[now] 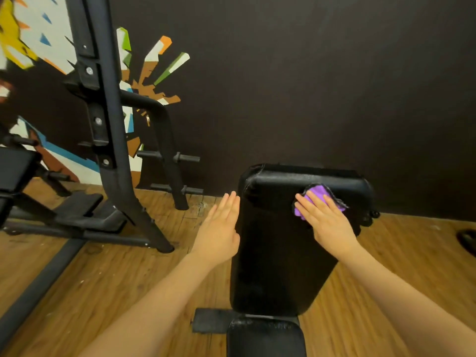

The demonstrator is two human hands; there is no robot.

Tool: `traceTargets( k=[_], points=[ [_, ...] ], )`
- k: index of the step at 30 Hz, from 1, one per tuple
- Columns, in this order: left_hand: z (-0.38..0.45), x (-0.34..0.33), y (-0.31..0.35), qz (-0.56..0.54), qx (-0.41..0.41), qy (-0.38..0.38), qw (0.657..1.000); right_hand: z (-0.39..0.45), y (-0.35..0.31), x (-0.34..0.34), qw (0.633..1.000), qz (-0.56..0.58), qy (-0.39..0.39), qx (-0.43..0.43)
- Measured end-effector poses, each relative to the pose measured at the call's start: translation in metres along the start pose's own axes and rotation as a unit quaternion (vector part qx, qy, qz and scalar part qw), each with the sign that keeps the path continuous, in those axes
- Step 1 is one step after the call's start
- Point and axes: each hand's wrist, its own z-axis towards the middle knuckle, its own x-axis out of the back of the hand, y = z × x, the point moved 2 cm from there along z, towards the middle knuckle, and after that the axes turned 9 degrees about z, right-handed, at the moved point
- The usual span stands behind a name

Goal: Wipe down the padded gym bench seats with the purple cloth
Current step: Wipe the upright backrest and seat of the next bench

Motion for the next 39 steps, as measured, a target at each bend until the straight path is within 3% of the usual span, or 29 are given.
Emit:
traceTargets(
  k=[6,11,14,20,23,24,28,30,32,34,37,39],
  points=[
    [0.016,0.022,0.038,0.13,-0.032,-0.014,0.991,-0.038,0.044,-0.002,0.997,0.049,0.024,-0.062],
    [0.049,0.046,0.057,0.299,-0.114,-0.027,0.947,-0.032,0.043,-0.006,0.977,0.131,0.118,-0.119],
    [0.072,0.064,0.066,0.336,-0.188,-0.028,0.923,-0.031,0.054,0.002,0.928,0.206,0.196,-0.241],
    [0.126,0.076,0.072,0.391,-0.396,-0.083,0.826,-0.01,0.034,-0.007,0.847,0.194,0.185,-0.459],
    [0.138,0.063,0.059,0.329,-0.443,-0.064,0.832,0.009,-0.005,-0.005,0.788,0.211,0.241,-0.525],
    [0.14,0.057,0.053,0.304,-0.456,-0.041,0.835,0.017,-0.023,-0.008,0.785,0.225,0.251,-0.519],
    [0.144,0.047,0.042,0.26,-0.485,-0.001,0.835,0.047,-0.1,-0.031,0.846,0.228,0.208,-0.434],
    [0.146,0.046,0.04,0.246,-0.493,0.005,0.834,0.047,-0.114,-0.034,0.862,0.23,0.183,-0.412],
    [0.148,0.046,0.038,0.231,-0.504,0.025,0.832,0.037,-0.113,-0.035,0.877,0.226,0.216,-0.364],
    [0.149,0.043,0.037,0.222,-0.518,0.04,0.825,0.025,-0.104,-0.032,0.908,0.229,0.239,-0.255],
    [0.149,0.042,0.036,0.21,-0.524,0.051,0.824,0.016,-0.098,-0.023,0.975,0.169,0.134,-0.046],
    [0.148,0.04,0.035,0.212,-0.522,0.05,0.825,0.017,-0.091,-0.019,0.987,0.119,0.085,0.065]
  ],
)
